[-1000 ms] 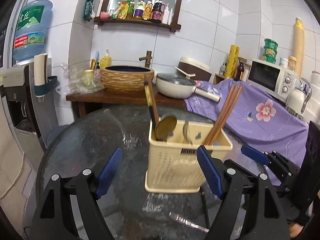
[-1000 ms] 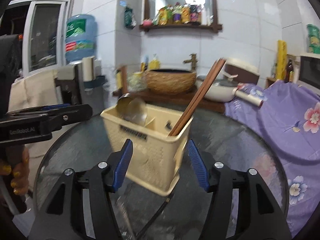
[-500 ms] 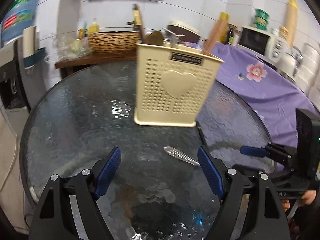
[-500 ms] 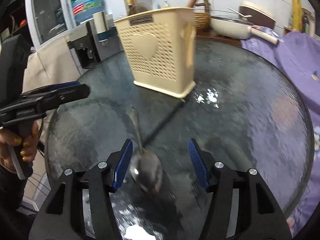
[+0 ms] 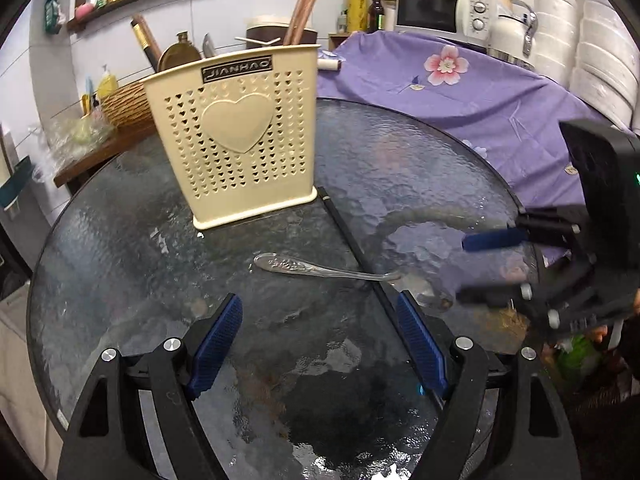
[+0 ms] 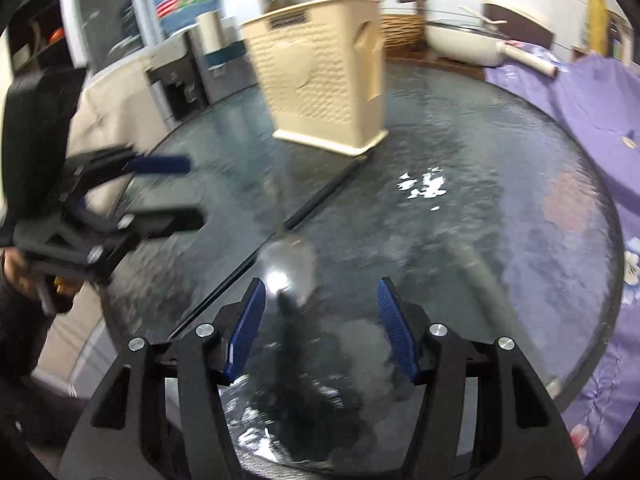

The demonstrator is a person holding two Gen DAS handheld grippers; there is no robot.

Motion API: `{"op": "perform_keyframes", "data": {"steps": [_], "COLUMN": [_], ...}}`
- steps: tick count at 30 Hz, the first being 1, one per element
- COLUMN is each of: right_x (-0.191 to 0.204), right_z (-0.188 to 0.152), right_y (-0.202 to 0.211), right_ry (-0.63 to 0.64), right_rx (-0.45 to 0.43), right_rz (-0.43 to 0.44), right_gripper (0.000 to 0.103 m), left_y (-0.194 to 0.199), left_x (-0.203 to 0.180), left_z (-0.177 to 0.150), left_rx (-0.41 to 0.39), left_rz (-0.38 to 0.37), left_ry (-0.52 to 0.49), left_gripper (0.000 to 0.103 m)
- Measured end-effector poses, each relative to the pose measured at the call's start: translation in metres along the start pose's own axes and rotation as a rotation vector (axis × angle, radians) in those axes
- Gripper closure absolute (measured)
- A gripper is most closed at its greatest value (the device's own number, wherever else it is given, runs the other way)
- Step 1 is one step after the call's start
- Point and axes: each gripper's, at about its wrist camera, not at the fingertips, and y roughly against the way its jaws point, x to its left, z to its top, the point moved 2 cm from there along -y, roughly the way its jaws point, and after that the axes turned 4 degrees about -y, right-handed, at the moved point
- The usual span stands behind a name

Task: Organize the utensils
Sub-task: 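Move both open tools down to the remaining spoon and chopstick on the table, then grasp a metal spoon with the left tool while the right tool grasps a black chopstick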

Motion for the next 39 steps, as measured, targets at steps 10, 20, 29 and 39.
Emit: {"op": "perform_keyframes", "data": {"steps": [10,20,29,39], "right_x": [0.001,-0.057,-0.082,-0.084], "right_z": [0.002,0.030,0.030,0.032], "right_y": [-0.014,-0.019,-0.006,-0.007], "right_ry": [0.038,-0.156,-0.273,-0.277], "right_rx": [0.016,-0.026,-0.035,-0.019], "right_rz": [-0.125,-0.184,-0.069,-0.037], "right_gripper": [0.042,0.042,0.037,0.034], "left_y": [-0.007,-0.040,-0.061,-0.096], "left_x": [-0.017,-0.047,-0.060,-0.063], "left_z": [0.006,0.027,0.044,0.056], "left_rx": [0.020,0.048,0.148,0.264], "left_rz": [-0.008,-0.030,-0.188,-0.355], "left_ry": [-0.090,-0.271,-0.569,-0.711], "left_gripper": [0.026,0.026,0.026,0.027]}}
